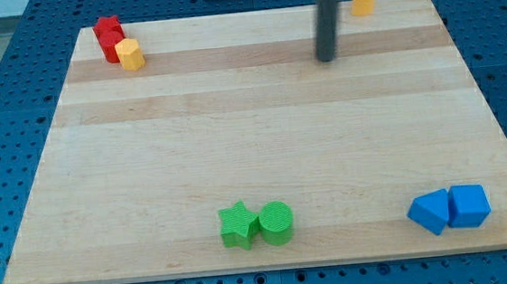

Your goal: Place the yellow heart to the right of the yellow hexagon

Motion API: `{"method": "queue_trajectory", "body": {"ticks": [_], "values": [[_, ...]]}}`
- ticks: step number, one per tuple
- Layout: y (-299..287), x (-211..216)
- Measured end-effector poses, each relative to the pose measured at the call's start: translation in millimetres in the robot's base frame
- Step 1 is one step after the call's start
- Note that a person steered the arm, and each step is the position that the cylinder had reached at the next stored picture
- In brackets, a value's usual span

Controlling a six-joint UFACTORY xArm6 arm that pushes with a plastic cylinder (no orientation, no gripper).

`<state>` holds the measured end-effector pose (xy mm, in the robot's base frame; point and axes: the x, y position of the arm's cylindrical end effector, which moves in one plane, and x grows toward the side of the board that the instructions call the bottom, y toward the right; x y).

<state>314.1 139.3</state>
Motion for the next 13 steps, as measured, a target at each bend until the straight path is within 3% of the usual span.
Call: {"method": "queue_trajectory", "body": {"ticks": [1, 2, 3, 7, 9, 11, 13], "values": [[88.7, -21.5], [147.4, -74.0], [150.7, -123.1], [40.8, -122.8], [-6.8, -89.6], [-57.2, -101.7], [-102.4, -68.2]]}}
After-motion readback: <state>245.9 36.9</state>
